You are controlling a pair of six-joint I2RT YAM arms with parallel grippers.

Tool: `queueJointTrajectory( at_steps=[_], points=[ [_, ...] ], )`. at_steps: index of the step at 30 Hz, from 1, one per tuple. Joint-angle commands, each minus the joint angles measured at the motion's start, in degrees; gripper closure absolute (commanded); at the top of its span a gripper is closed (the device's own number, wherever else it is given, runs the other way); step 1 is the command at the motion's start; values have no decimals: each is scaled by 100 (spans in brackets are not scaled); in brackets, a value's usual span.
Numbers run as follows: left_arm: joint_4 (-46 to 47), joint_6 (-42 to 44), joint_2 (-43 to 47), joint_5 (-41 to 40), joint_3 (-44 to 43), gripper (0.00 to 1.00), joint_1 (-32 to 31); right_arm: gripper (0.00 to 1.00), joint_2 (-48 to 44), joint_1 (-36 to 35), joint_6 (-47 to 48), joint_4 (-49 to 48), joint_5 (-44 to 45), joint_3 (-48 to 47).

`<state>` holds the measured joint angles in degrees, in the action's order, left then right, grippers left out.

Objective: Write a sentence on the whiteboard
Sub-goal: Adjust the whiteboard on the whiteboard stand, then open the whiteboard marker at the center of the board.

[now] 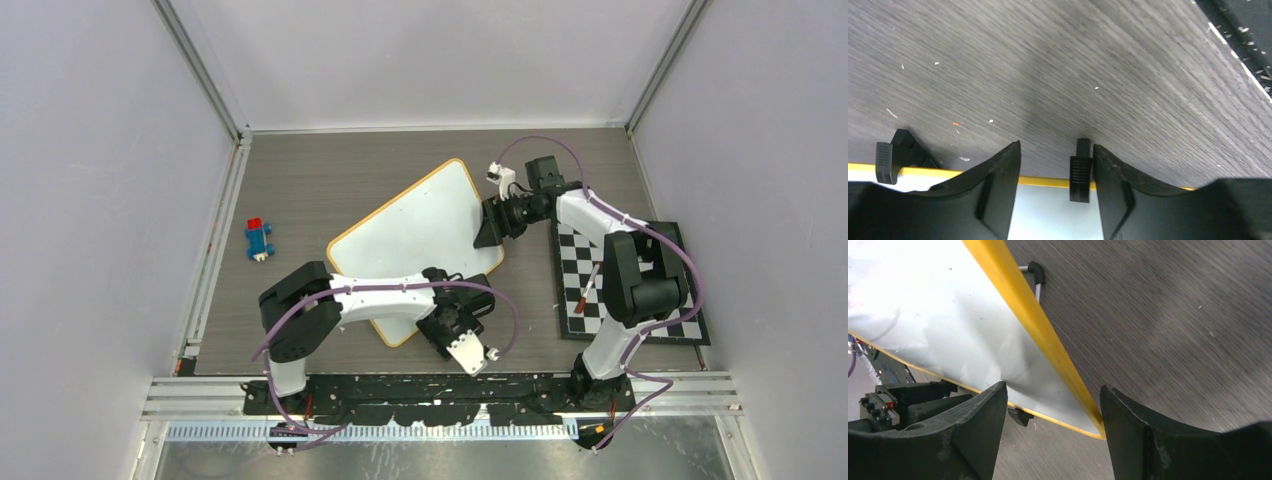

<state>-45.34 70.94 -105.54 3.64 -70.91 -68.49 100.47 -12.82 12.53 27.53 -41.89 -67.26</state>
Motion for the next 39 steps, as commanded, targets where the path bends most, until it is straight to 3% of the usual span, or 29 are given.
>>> queueJointTrajectory(
  at_steps=[1,5,7,14,20,28,33,39],
  points=[
    [229,12,55,-126,-58,38,57,27,-431,-80,-67,360,-139,-119],
    [80,-253,75,-271,-210,20,17,23,-619,58,-288,385,184,-310],
    [-107,-435,65,-253,-307,1,-26,21,-742,176,-458,385,305,-467],
    [-552,-790,423,168,-465,0,-247,19,-1317,551,-879,645,587,-1076],
    [-1048,-1876,713,994,-1000,0,-346,19,-1795,1058,-199,2326,1050,-1618],
    [-1003,-3784,1081,1699,-1775,0,595,21,-3107,1736,590,3435,2678,-456],
    [-1015,-4466,1380,1096,-2280,0,1048,23,-3361,2037,791,3523,3182,456],
    [-975,-4948,1985,788,-2274,0,1312,30,-3030,2330,813,3652,3735,555]
  ],
)
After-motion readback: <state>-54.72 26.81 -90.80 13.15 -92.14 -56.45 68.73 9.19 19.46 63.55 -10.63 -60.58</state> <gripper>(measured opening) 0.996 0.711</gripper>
